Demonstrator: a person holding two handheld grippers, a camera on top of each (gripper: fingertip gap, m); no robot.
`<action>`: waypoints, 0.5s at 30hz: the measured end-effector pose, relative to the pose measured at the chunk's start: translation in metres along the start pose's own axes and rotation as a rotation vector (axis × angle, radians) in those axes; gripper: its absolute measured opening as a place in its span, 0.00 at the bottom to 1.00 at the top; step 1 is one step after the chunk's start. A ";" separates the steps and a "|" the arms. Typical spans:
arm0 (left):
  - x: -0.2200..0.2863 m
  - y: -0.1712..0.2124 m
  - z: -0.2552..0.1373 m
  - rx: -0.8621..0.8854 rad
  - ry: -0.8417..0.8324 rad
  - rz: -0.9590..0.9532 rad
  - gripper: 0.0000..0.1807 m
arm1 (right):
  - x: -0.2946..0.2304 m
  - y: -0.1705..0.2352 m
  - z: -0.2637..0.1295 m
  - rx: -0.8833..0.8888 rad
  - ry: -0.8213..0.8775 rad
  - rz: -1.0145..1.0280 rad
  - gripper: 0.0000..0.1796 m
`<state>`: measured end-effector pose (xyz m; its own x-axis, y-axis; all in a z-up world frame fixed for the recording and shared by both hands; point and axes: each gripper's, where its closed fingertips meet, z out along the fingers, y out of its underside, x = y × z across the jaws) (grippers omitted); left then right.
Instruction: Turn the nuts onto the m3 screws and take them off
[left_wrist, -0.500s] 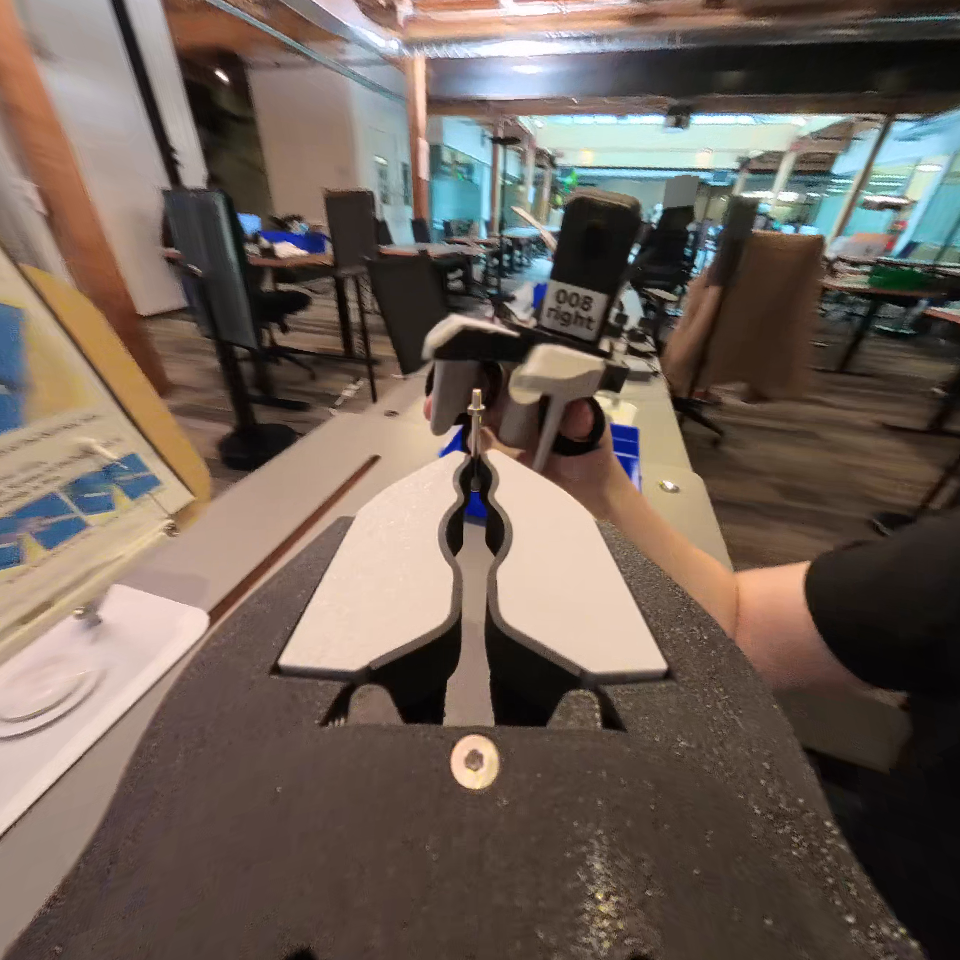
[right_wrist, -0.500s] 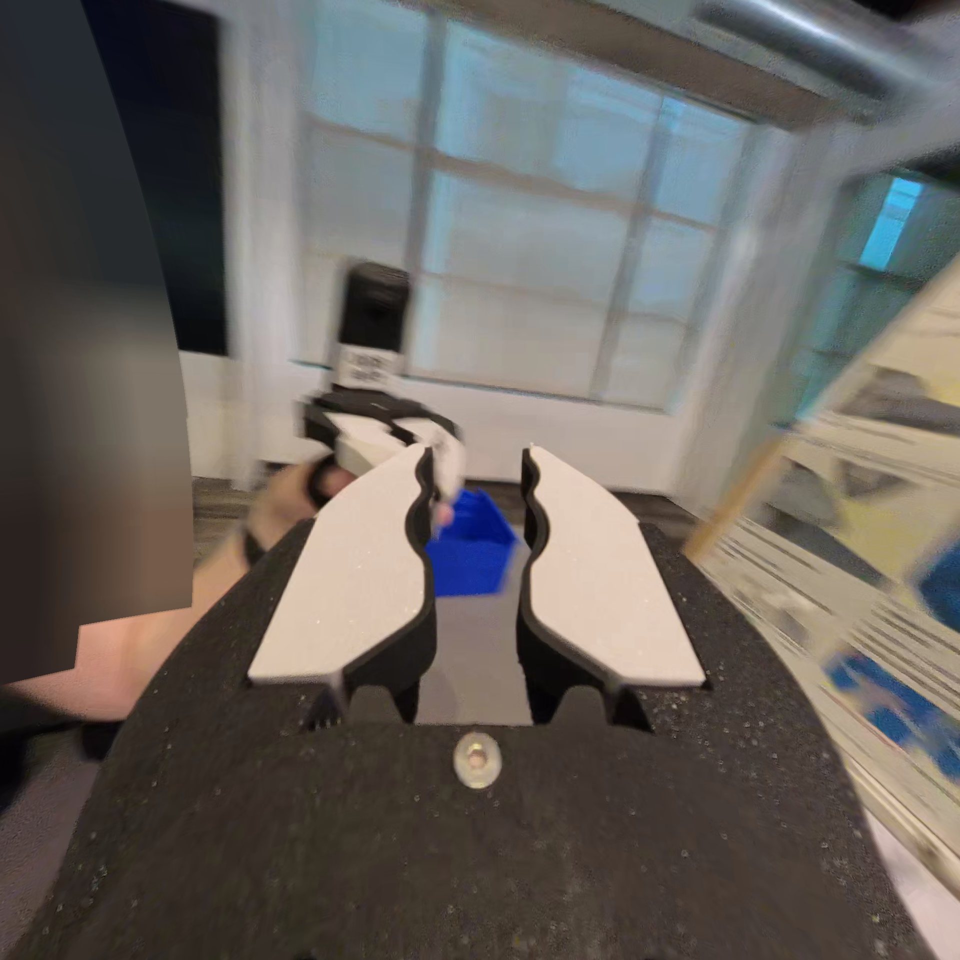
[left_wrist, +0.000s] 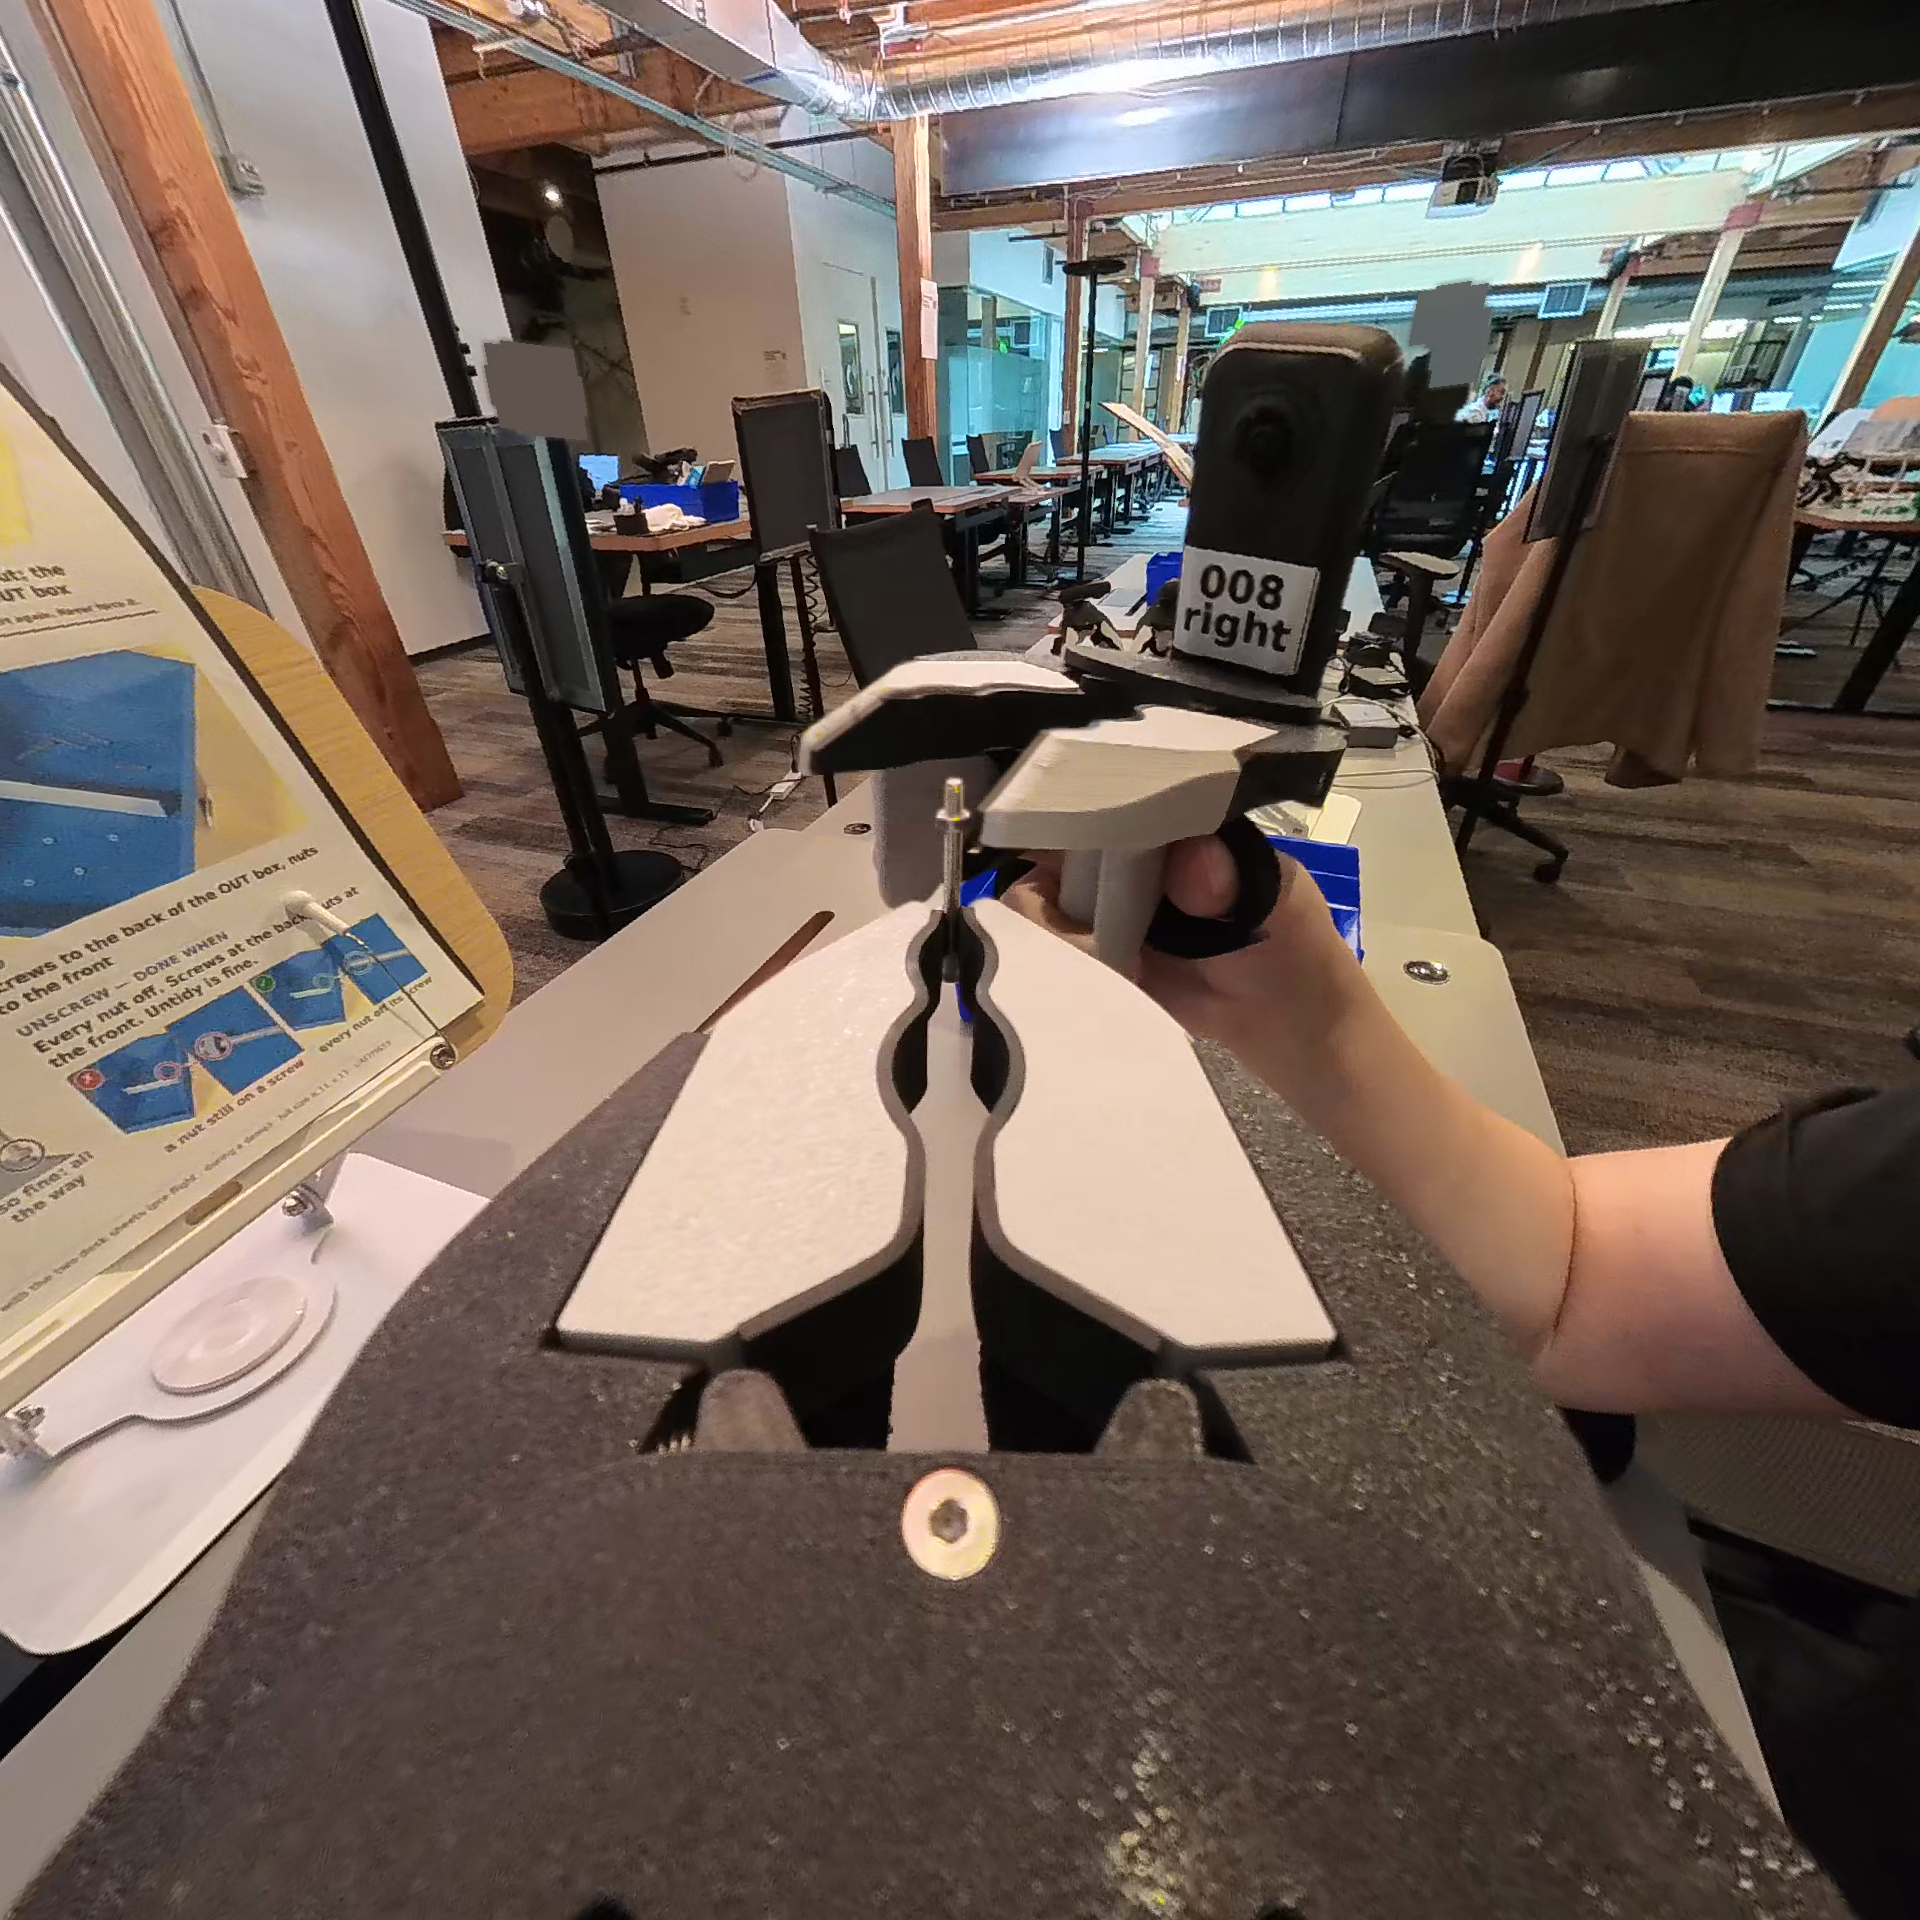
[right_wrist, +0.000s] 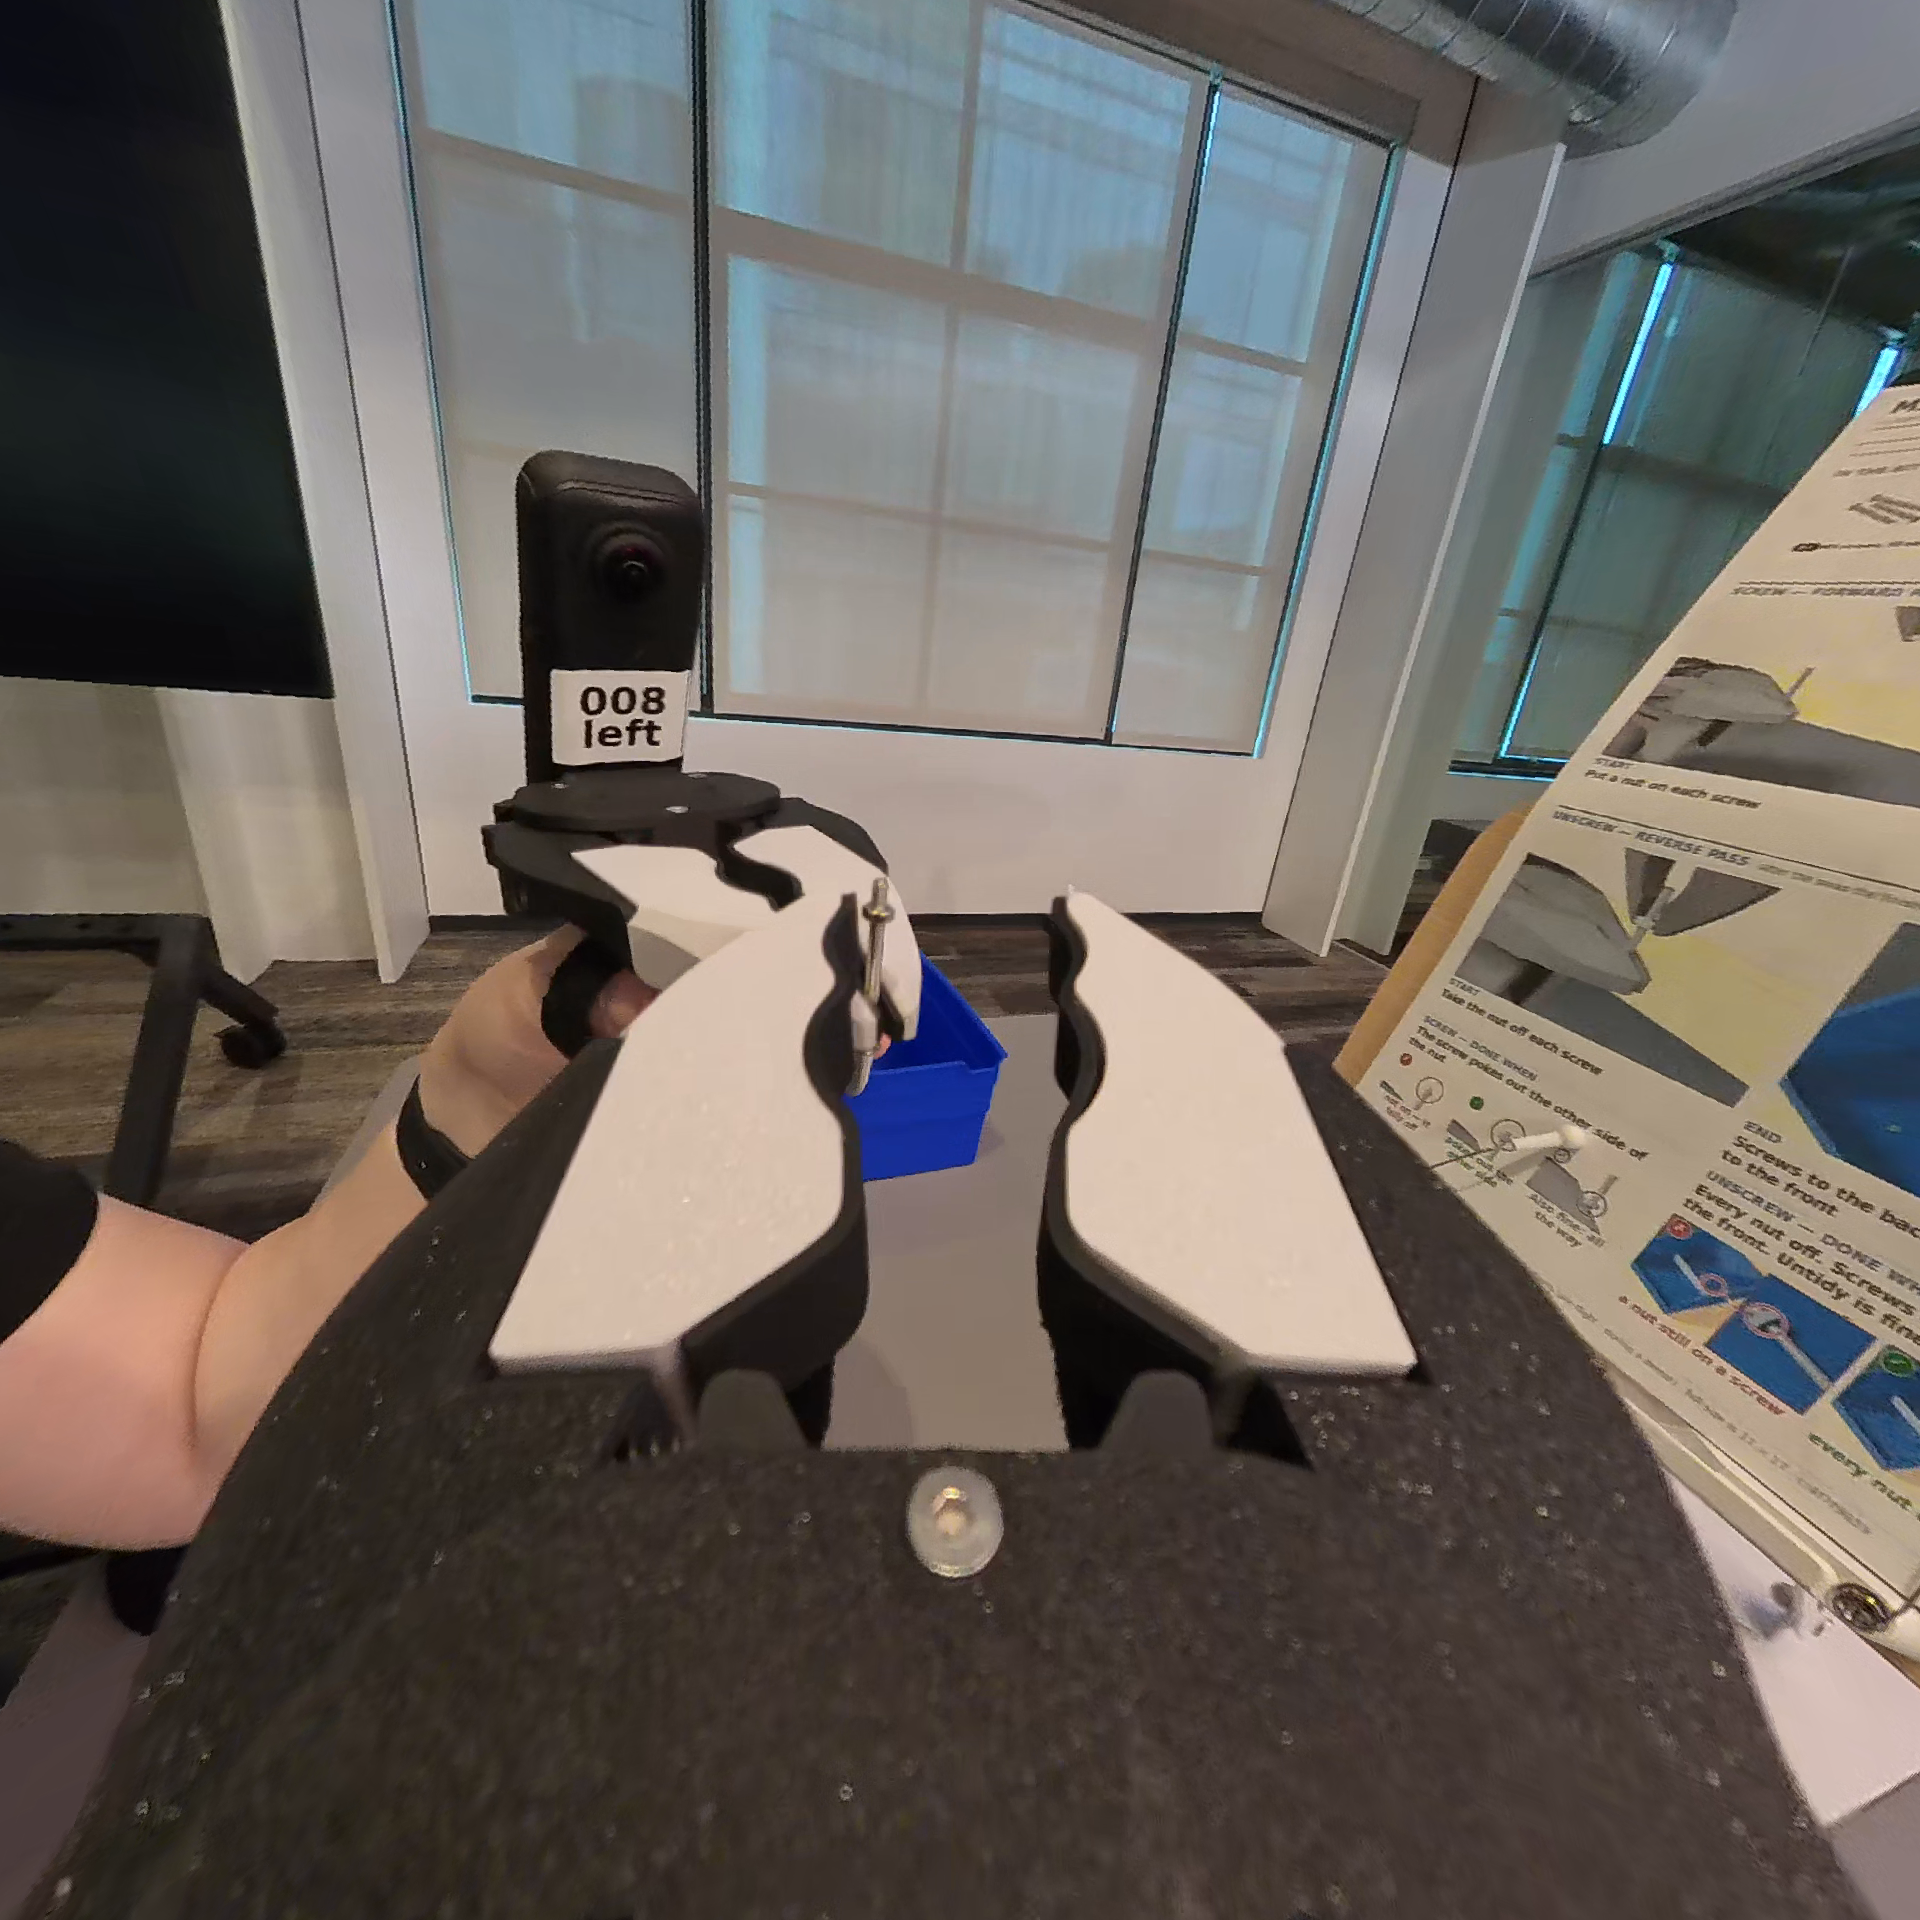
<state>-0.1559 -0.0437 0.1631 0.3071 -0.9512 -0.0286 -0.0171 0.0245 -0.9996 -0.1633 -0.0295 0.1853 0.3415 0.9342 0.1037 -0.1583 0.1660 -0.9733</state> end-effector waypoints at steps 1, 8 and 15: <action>0.001 0.000 0.001 -0.003 0.001 0.006 0.01 | 0.000 0.000 0.000 -0.003 0.007 -0.006 0.19; 0.004 -0.002 -0.001 0.006 0.015 0.006 0.01 | -0.003 -0.002 -0.001 -0.002 -0.010 -0.033 0.19; 0.006 -0.005 -0.003 0.022 0.040 -0.015 0.01 | -0.009 -0.014 -0.011 0.053 -0.068 -0.009 0.18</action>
<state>-0.1571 -0.0506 0.1678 0.2684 -0.9632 -0.0140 0.0082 0.0168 -0.9998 -0.1545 -0.0441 0.1959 0.2794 0.9516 0.1278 -0.2049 0.1891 -0.9603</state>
